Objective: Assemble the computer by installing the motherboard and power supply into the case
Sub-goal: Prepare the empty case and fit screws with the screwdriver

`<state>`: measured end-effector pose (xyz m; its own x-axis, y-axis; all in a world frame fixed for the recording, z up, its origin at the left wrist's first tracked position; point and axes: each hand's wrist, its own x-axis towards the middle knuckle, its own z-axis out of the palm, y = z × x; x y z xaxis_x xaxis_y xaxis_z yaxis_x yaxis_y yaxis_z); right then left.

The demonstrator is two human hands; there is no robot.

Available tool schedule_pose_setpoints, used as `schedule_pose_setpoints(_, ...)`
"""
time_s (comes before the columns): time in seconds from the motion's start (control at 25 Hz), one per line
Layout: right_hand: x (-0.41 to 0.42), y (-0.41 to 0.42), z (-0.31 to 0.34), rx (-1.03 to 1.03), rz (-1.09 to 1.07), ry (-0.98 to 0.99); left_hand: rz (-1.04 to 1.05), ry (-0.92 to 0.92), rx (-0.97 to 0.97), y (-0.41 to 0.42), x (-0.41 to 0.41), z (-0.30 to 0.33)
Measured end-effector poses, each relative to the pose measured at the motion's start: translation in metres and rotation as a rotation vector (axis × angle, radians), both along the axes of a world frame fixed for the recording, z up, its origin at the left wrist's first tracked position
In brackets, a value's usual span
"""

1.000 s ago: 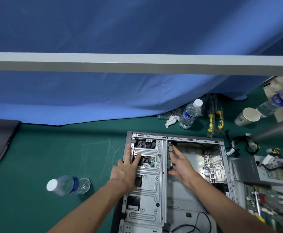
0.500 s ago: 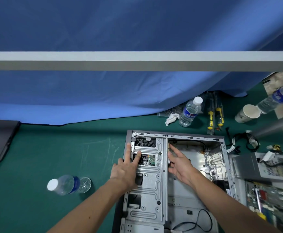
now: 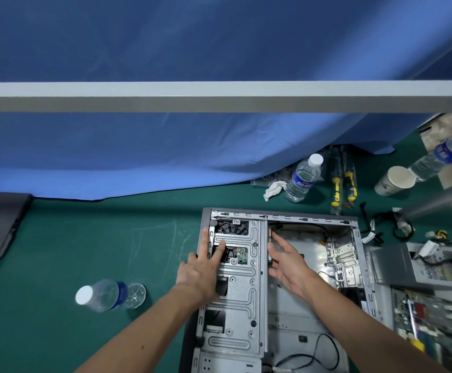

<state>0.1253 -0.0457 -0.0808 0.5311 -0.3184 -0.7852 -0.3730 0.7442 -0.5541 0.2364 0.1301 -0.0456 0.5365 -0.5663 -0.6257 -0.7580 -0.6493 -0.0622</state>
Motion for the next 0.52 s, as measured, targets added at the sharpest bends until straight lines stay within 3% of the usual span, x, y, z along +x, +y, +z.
schedule_pose_setpoints(0.52,0.0009,0.0031,0.0040,0.001,-0.029,0.028,-0.008,0.011,-0.001,0.0000,-0.0002,0.0002)
